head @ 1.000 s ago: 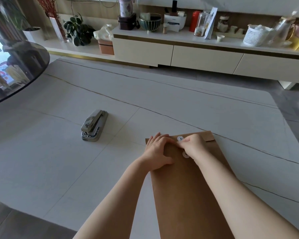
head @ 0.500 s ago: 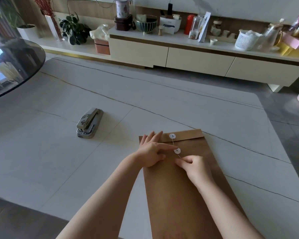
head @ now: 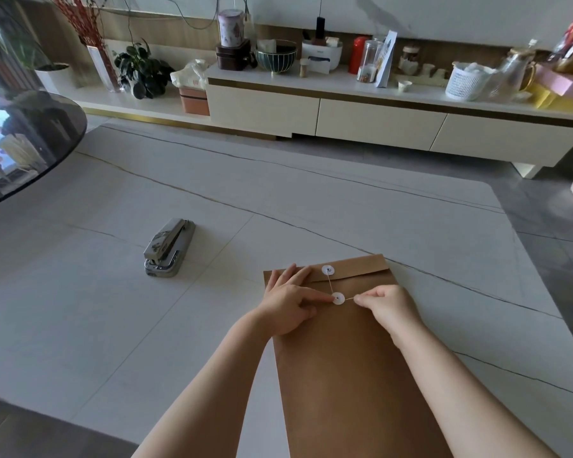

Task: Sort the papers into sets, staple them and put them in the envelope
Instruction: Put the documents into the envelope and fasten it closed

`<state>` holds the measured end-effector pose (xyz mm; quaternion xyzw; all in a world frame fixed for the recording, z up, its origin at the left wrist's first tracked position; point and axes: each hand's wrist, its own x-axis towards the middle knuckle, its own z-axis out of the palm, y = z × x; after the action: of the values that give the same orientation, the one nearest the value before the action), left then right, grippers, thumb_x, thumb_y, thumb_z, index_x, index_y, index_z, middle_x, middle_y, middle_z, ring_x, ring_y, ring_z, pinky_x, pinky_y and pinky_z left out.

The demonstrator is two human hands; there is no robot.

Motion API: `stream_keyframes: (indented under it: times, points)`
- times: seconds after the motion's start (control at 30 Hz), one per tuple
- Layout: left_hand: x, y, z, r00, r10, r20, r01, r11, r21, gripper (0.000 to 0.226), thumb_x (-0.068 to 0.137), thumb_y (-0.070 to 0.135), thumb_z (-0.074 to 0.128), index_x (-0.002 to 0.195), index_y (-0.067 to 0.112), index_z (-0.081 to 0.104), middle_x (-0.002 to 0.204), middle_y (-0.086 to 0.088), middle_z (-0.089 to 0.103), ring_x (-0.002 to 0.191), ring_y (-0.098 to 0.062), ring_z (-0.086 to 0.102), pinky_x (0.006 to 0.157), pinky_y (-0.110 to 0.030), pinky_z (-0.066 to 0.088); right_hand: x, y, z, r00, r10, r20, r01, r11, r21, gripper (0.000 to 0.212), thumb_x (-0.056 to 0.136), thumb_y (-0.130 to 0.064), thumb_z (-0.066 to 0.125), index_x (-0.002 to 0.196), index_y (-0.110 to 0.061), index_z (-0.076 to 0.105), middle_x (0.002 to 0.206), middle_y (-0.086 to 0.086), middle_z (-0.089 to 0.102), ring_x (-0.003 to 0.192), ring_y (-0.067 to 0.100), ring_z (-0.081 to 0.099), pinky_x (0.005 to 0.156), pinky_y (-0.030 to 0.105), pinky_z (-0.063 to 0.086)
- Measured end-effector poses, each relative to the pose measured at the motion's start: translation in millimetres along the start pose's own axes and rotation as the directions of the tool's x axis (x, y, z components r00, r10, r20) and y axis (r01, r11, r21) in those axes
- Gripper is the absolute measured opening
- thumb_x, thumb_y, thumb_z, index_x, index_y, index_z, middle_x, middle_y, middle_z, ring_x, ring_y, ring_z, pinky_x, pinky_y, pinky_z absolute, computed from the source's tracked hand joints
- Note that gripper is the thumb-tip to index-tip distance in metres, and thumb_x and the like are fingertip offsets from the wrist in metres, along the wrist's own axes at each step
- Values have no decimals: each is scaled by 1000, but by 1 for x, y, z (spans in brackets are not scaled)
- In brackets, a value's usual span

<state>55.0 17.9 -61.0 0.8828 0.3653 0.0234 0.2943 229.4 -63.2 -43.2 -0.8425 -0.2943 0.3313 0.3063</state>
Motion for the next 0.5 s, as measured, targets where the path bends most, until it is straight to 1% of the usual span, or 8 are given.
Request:
stream_keyframes:
  times: [0.07, 0.1, 0.17, 0.23, 0.3, 0.37, 0.4, 0.5]
  points:
    - [1, -3, 3, 1000, -9, -28, 8, 1000, -30, 45, 92, 22, 55, 127, 50, 52, 160, 5, 11, 147, -18, -5, 117, -38, -12, 12, -13, 3, 1000, 5, 6, -4, 993, -118, 10, 80, -24, 72, 77, -16, 67, 80, 0, 66, 79, 20, 61, 74, 30, 48]
    - [2, -4, 4, 999, -20, -46, 18, 999, -51, 47, 90, 22, 57, 130, 47, 51, 159, 7, 14, 147, -17, -4, 117, -37, -11, 17, -22, 7, 1000, 2, 5, -1, 979, -203, 9, 79, -23, 70, 76, -15, 66, 76, 2, 64, 75, 23, 61, 70, 30, 49]
    - [3, -7, 6, 996, -44, -79, 38, 996, -85, 57, 86, 23, 61, 138, 38, 42, 157, 9, 19, 147, -16, 0, 118, -36, -7, 23, -40, 16, 1000, 3, 5, -1, 921, -389, 10, 80, -23, 64, 79, -14, 59, 67, 2, 56, 62, 23, 56, 54, 24, 42]
    - [3, -8, 7, 992, -65, -105, 53, 993, -109, 71, 84, 24, 64, 146, 28, 29, 156, 7, 23, 147, -14, 4, 119, -35, -3, 22, -56, 26, 1000, -6, 11, 10, 866, -499, 14, 87, -26, 58, 84, -14, 51, 66, 2, 52, 57, 20, 52, 52, 23, 36]
    - [3, -6, 7, 989, -96, -111, 77, 984, -161, 83, 83, 22, 66, 151, 21, 17, 156, 2, 23, 147, -13, 6, 119, -33, -2, 17, -62, 36, 999, -46, 16, 48, 849, -526, 18, 93, -28, 53, 84, -13, 50, 76, 4, 59, 69, 23, 57, 60, 26, 39]
    - [0, -5, 6, 987, -126, -104, 96, 962, -254, 89, 81, 15, 67, 152, 20, 13, 155, 1, 25, 145, -15, 10, 119, -32, 0, 6, -56, 44, 993, -116, -7, 96, 849, -519, 15, 93, -25, 51, 85, -14, 55, 92, 7, 65, 85, 28, 61, 66, 27, 39]
    - [-1, -5, 4, 985, -142, -97, 104, 941, -323, 90, 80, 9, 66, 152, 21, 13, 152, 3, 28, 143, -17, 14, 119, -31, 4, -1, -50, 46, 987, -157, -18, 127, 854, -504, 13, 93, -24, 51, 90, -15, 60, 96, 6, 67, 90, 28, 63, 67, 27, 41]
    - [-9, -7, -3, 977, -206, -56, 143, 826, -546, 87, 78, -9, 53, 150, 28, 21, 142, 6, 35, 136, -17, 27, 115, -31, 23, -22, -24, 44, 949, -315, -25, 266, 841, -471, 22, 93, -27, 50, 102, -24, 69, 99, 0, 69, 96, 25, 64, 73, 28, 49]
